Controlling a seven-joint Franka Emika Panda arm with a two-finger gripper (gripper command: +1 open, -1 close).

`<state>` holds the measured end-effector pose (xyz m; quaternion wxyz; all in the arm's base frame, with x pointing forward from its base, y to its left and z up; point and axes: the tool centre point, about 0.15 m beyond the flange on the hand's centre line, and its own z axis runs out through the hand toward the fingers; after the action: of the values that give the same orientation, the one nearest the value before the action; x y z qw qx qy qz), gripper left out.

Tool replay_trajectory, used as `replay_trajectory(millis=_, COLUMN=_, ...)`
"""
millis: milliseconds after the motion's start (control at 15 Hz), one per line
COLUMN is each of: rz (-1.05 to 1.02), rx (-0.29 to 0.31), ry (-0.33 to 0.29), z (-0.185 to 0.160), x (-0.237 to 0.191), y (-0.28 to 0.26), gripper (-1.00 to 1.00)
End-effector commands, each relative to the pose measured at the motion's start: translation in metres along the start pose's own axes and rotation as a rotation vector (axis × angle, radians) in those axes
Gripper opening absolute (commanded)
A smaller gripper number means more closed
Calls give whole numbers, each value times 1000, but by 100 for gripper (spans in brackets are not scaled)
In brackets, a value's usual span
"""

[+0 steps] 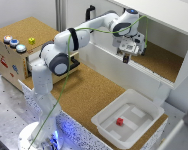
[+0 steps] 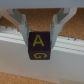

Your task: Put the purple block inside the right cabinet

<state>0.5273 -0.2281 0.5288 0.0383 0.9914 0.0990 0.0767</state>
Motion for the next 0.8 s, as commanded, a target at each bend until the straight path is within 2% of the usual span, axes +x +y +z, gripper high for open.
replay_trajectory(millis=0, rz=43, rx=-116, ry=265, z=27, x=-11, y=-8, gripper=-100)
replay_trajectory(millis=200, rz=30, rx=-168, ry=334, z=31, x=-7, y=-4, gripper=-100)
replay_trajectory(millis=333, rz=29, rx=-220, ry=360, z=34, x=-1, y=-2, gripper=-100)
replay_trajectory(millis=400, rz=29, rx=-224, ry=375, z=35, x=3, y=-2, gripper=-100)
replay_trajectory(millis=733, rz=58, rx=-77, ry=414, z=60, x=31, y=11, gripper=-100)
